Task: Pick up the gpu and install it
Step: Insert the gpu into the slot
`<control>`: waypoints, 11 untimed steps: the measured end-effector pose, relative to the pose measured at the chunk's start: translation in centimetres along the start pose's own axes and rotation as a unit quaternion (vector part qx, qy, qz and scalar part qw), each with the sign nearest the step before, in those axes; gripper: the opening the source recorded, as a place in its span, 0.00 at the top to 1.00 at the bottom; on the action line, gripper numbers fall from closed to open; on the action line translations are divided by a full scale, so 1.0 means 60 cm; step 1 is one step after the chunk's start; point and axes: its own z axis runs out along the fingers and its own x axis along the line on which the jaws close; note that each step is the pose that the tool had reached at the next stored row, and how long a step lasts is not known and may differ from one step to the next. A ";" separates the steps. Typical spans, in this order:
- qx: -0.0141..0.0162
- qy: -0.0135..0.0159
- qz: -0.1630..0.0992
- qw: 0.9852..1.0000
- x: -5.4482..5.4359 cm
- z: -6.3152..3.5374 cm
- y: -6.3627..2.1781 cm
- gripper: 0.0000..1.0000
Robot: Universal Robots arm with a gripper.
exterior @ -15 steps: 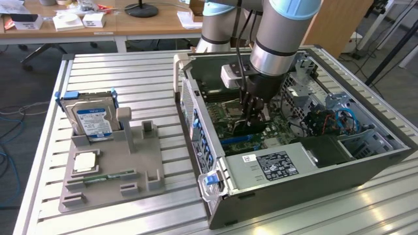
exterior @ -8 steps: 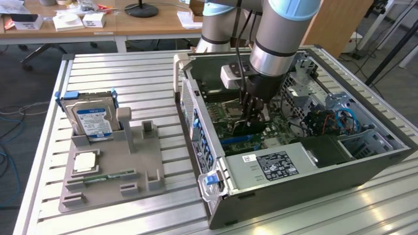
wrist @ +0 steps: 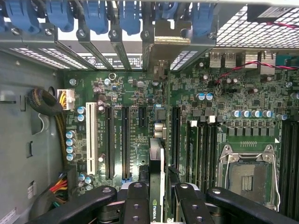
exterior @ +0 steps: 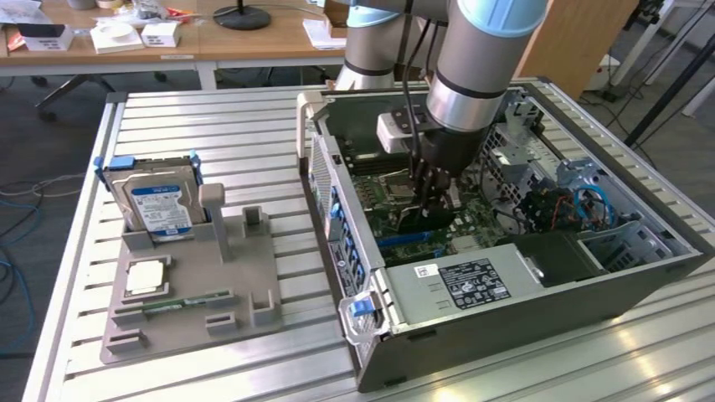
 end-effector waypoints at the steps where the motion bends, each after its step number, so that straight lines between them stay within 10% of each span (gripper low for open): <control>1: 0.000 0.000 0.000 1.000 0.000 0.000 0.000 0.74; 11: 0.001 0.000 -0.001 1.000 0.000 0.003 0.004 0.74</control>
